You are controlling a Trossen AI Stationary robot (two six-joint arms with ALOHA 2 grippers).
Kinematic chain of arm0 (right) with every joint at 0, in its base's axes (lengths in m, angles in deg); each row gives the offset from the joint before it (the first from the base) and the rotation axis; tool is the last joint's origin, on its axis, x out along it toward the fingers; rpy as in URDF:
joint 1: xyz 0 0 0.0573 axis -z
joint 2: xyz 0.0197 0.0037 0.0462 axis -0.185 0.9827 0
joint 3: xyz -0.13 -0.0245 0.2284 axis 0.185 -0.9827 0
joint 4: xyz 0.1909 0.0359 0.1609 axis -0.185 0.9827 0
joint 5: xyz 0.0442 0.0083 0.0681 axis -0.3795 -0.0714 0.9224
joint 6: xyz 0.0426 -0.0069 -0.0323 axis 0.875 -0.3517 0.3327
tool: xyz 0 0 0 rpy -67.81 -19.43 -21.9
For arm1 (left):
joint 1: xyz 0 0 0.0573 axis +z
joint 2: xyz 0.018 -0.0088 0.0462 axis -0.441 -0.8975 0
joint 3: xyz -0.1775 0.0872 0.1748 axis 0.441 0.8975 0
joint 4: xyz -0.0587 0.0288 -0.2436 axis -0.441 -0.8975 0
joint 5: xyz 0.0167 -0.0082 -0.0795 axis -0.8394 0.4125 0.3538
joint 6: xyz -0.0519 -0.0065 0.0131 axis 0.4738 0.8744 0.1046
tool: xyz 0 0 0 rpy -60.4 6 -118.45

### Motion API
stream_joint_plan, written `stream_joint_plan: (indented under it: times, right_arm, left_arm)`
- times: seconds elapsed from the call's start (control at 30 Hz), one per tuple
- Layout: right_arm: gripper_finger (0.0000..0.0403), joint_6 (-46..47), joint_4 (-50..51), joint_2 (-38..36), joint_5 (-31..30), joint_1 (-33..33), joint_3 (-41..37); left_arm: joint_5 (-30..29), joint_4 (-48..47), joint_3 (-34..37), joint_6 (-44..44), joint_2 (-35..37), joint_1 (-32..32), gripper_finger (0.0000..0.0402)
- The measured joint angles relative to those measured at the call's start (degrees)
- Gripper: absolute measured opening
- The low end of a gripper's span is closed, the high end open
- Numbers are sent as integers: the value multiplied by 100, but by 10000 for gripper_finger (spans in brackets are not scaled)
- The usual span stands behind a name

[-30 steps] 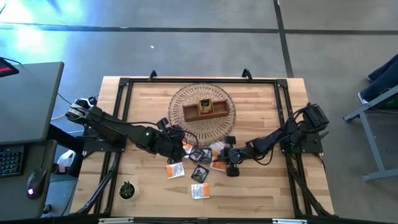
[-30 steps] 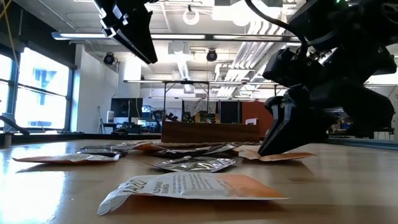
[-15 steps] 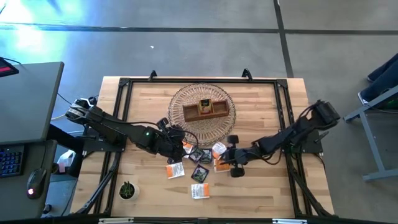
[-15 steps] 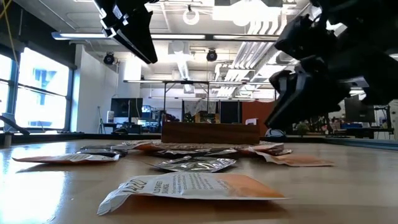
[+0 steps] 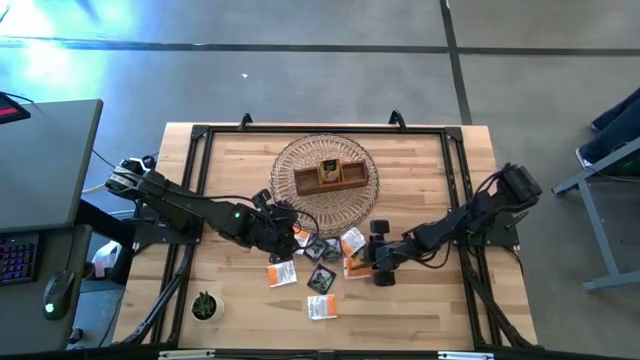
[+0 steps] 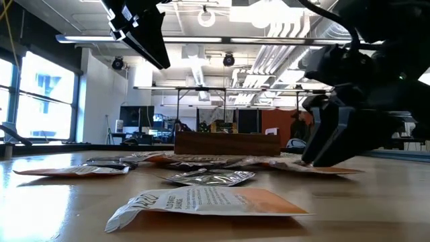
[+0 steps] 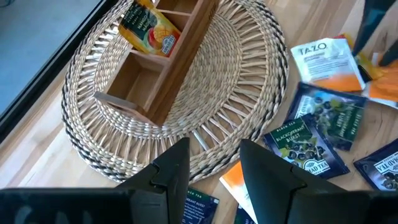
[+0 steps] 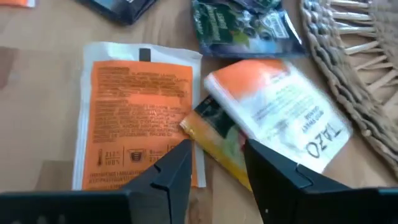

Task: Pick & Place Tea
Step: Put the orange tea bag into the middle section of the wooden organizer

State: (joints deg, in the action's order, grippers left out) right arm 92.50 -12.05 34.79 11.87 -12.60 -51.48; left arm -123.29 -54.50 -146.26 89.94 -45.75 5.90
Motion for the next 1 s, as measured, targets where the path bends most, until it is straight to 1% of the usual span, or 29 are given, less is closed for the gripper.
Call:
stream_joint_plan:
  times: [0.13,0.37,0.47,0.6,0.77,1.0]
  right_arm:
    - [145,39,-190,134,-6,39,7]
    - [145,-72,-311,145,22,38,4]
    - [145,-138,-526,155,53,-1,-2]
    - [146,-505,-850,156,182,7,0]
    - [146,-1025,-554,224,253,240,-2]
    - [142,-1491,-698,598,416,493,28]
  left_arm:
    - [-1,0,0,0,0,0,140]
    - [0,4,0,0,0,0,140]
    - [1,4,0,2,0,0,140]
    - [1,4,0,2,0,0,140]
    - [1,7,0,2,0,0,140]
    - [8,15,0,5,0,1,140]
